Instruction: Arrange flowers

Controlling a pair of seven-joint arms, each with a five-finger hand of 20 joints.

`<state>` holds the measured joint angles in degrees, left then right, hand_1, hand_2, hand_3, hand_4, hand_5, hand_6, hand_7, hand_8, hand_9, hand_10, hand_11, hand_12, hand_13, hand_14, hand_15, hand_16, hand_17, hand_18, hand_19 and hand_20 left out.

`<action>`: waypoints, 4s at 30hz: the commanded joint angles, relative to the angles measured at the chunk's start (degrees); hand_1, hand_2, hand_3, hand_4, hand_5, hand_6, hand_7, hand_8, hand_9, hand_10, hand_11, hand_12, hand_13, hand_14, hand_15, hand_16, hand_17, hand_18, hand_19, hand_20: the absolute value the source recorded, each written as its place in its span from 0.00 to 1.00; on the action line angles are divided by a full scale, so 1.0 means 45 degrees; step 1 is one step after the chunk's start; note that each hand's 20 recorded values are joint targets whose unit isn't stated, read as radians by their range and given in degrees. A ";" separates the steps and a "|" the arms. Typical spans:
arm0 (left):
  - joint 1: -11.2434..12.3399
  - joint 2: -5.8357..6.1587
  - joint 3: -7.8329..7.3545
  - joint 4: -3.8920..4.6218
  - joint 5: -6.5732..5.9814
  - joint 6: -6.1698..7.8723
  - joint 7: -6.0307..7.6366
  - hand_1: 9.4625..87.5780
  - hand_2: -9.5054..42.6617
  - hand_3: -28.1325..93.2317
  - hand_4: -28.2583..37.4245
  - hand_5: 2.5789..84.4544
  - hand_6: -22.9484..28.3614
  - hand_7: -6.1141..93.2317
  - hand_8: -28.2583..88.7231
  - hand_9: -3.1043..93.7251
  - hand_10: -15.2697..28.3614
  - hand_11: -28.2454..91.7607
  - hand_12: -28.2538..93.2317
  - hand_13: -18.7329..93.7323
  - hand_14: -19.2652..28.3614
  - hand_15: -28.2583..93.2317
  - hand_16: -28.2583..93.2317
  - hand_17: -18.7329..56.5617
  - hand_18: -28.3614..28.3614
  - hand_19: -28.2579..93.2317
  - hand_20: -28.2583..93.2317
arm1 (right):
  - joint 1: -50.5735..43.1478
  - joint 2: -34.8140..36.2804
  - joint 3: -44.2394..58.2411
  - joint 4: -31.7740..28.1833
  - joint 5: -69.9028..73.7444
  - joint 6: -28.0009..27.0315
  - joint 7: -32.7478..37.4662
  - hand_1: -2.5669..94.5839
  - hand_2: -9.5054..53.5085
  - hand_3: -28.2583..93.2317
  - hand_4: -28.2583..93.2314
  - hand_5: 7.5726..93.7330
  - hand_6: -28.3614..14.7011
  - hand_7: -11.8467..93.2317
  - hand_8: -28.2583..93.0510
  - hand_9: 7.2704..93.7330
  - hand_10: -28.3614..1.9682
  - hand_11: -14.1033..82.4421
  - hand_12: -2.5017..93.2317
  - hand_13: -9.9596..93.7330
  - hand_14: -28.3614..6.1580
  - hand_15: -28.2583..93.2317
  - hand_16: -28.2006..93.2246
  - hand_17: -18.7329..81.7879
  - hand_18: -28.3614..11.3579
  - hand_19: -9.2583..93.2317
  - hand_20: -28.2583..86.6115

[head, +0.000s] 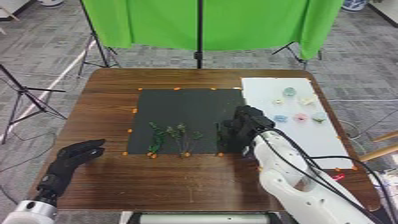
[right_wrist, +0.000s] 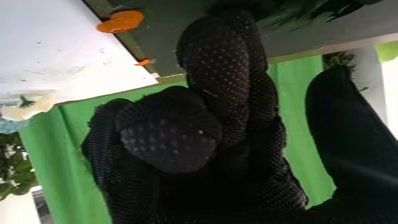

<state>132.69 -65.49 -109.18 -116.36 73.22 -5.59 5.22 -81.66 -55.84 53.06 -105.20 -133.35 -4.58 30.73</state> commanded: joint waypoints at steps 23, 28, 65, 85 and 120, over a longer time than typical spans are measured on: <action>0.0272 -0.0149 0.0183 0.0117 0.0062 -0.0190 -0.0119 0.24 0.03 0.78 0.20 0.58 0.53 0.20 0.20 0.52 0.68 0.41 0.36 0.49 0.79 0.39 0.26 0.32 0.73 0.27 0.39 | 0.0137 0.1057 0.2495 0.0374 -0.0785 0.0465 0.1588 0.32 0.15 0.76 0.16 0.68 0.61 0.27 0.18 0.80 0.40 0.39 0.31 0.93 0.65 0.70 0.54 0.78 0.31 1.00 0.73; 0.0208 -0.0152 0.0226 0.0142 0.0080 -0.0291 -0.0158 0.24 0.03 0.78 0.20 0.58 0.53 0.20 0.20 0.52 0.67 0.40 0.36 0.49 0.80 0.39 0.26 0.32 0.73 0.27 0.39 | -0.0011 0.1062 0.2336 0.0765 -0.0977 0.0093 0.1663 0.34 0.11 0.76 0.16 0.68 0.62 0.27 0.18 0.81 0.41 0.40 0.31 0.93 0.65 0.70 0.53 0.78 0.31 1.00 0.73; 0.0496 -0.0030 0.0162 0.0039 -0.0476 0.1001 0.0370 0.18 0.15 0.77 0.13 0.58 0.53 0.20 0.20 0.52 0.68 0.41 0.36 0.49 0.80 0.39 0.26 0.32 0.73 0.28 0.39 | 0.3705 0.0433 -0.0406 -0.0975 0.2295 0.3504 -0.0989 0.70 0.00 0.69 0.12 0.85 0.60 0.32 0.35 0.98 0.63 0.27 0.51 1.00 0.83 0.69 0.53 0.85 0.43 1.00 0.70; -0.0637 0.0366 0.2356 0.0821 -0.2594 0.4741 0.3424 0.21 0.75 0.79 0.00 0.46 0.52 0.20 0.17 0.49 0.67 0.41 0.32 0.48 0.73 0.35 0.22 0.42 0.66 0.28 0.40 | 0.6494 -0.4277 -0.5145 0.2772 0.2294 0.1470 -0.4610 0.73 0.00 0.59 0.17 0.79 0.62 0.37 0.32 0.95 0.65 0.26 0.50 0.98 0.84 0.70 0.55 0.83 0.44 1.00 0.73; -0.1445 0.0615 0.2371 0.1493 -0.1574 0.2888 0.3645 0.32 0.00 0.80 0.15 0.43 0.52 0.23 0.16 0.46 0.66 0.45 0.33 0.47 0.75 0.37 0.23 0.37 0.70 0.26 0.38 | 0.5616 -0.5030 -0.5775 0.4282 0.1993 0.0989 -0.3924 0.83 0.20 0.29 0.33 0.69 0.57 0.27 0.32 0.86 0.51 0.36 0.25 0.95 0.83 0.71 0.55 0.80 0.45 1.00 0.75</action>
<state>125.53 -62.33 -97.86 -110.11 64.50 9.14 21.23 -56.12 -78.14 27.38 -85.66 -124.09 0.82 12.81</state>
